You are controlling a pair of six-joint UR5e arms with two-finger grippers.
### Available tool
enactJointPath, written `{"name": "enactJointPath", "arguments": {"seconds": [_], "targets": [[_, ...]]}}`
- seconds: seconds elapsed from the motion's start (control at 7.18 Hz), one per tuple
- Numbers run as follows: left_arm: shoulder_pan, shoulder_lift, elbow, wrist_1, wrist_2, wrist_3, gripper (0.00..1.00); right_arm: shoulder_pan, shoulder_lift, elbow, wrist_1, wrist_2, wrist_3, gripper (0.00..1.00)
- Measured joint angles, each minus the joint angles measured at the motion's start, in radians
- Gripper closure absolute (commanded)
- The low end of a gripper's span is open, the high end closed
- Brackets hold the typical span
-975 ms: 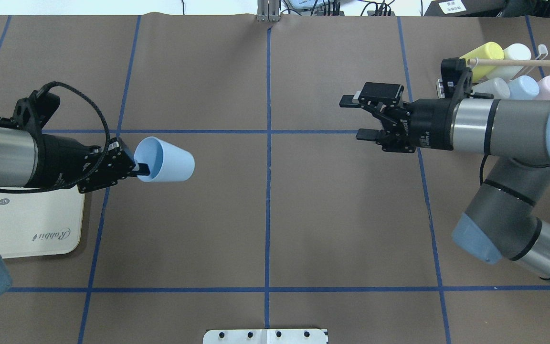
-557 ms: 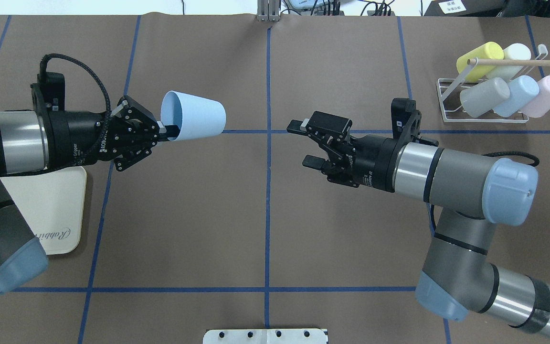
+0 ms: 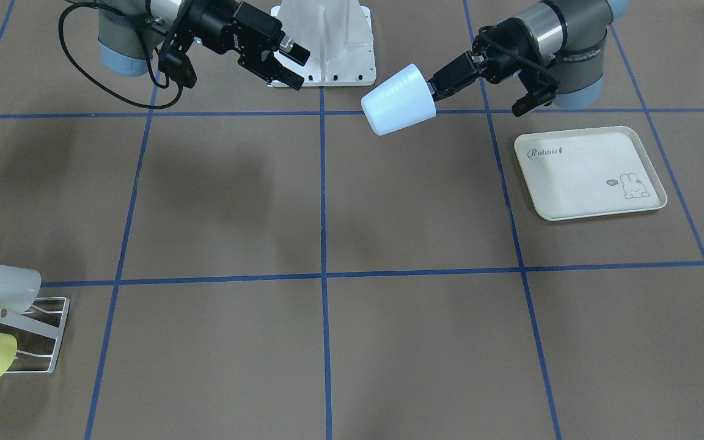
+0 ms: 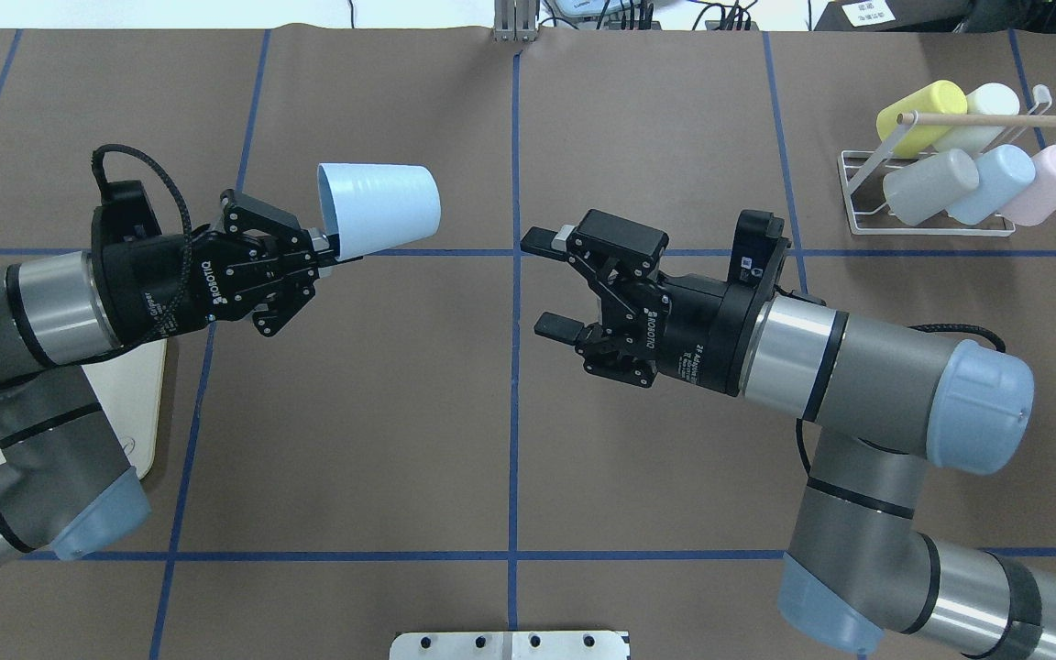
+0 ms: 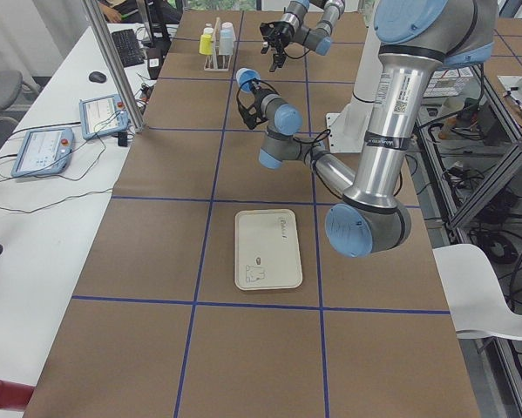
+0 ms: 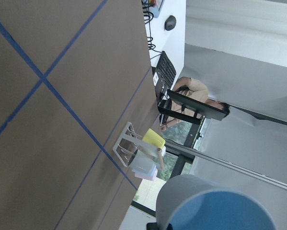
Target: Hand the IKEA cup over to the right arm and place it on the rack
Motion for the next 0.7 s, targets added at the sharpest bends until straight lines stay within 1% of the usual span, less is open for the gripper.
{"name": "enactJointPath", "arguments": {"seconds": [0.28,0.7], "targets": [[0.017,-0.041,0.004,-0.018,0.006,-0.086,1.00,-0.004,0.033,-0.014,0.022,-0.009,0.014,0.02],[0.061,-0.053,-0.014,-0.022,0.006,-0.129,1.00,-0.006,0.055,-0.021,0.032,-0.009,0.012,0.02]]}}
